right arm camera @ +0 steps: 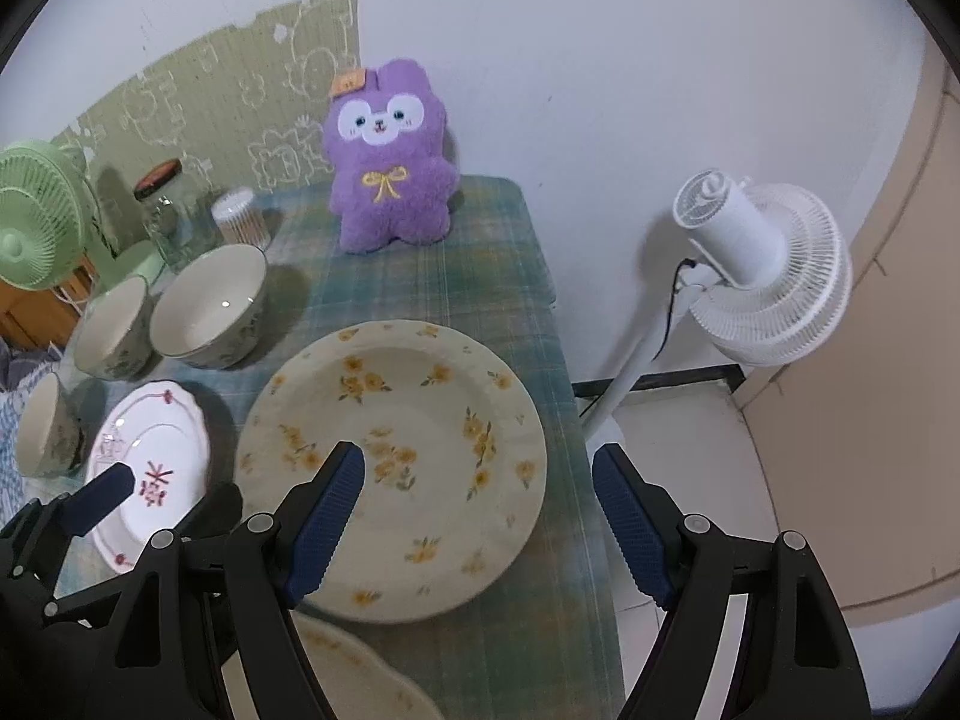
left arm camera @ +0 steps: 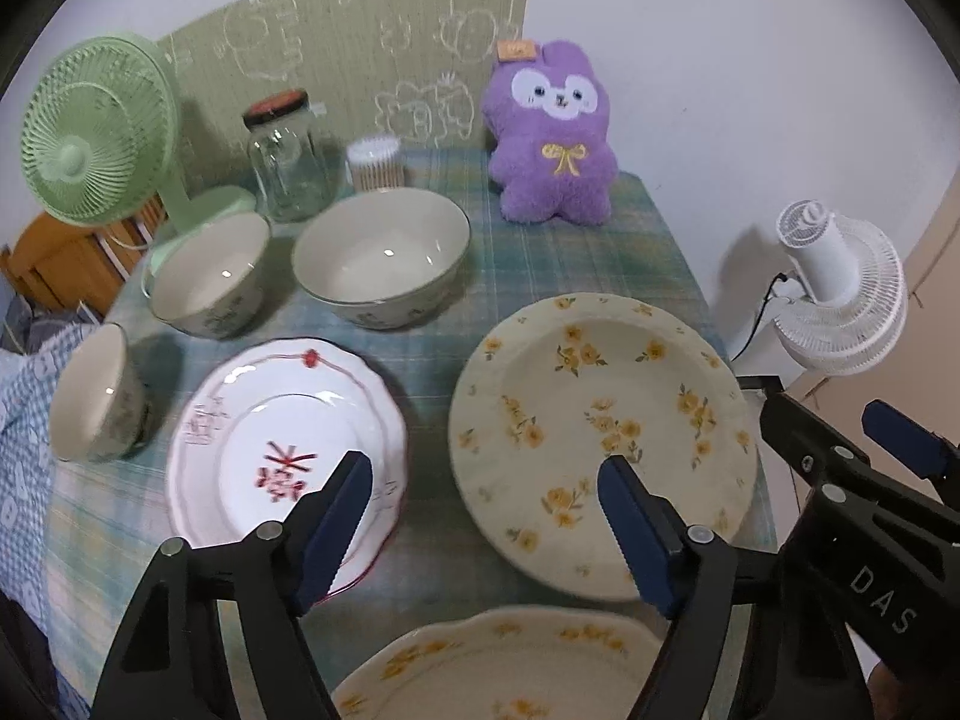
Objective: Organize plates and bowls
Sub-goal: 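Lift the held plate with both grippers toward the other yellow-flower plate, then lower the held plate onto the other yellow-flower plate with both grippers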
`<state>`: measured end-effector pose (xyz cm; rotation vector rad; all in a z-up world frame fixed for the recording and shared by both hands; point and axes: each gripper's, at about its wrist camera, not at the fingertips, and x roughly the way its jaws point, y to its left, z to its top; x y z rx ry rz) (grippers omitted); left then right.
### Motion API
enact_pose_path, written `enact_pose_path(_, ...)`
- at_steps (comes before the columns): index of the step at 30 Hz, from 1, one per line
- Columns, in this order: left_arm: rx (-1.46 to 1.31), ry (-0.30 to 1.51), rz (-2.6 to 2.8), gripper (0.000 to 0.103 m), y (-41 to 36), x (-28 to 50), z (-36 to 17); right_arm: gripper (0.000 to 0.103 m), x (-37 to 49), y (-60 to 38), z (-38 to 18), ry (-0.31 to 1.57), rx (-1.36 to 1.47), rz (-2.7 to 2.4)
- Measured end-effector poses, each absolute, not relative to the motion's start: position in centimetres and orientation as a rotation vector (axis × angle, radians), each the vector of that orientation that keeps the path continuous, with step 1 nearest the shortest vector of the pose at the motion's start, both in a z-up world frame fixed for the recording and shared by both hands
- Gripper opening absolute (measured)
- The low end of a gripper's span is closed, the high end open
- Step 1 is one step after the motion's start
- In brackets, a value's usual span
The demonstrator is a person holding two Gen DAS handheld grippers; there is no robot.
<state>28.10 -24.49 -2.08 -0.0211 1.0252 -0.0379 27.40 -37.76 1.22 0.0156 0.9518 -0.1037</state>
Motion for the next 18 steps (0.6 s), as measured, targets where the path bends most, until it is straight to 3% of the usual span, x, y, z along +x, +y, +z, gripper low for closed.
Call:
enact_pose_path(7, -0.043, 1.107, 0.002, 0.068, -26.1, 31.3, -6.0, 0.080, 31.4, -38.9, -3.4, 1.032, 0.007, -0.078)
enact_pose_path(18, -0.060, 1.186, 0.079, 0.062, -26.2, 33.4, -9.5, 0.077, 35.0, -39.8, -7.7, 1.120, -0.009, -0.055)
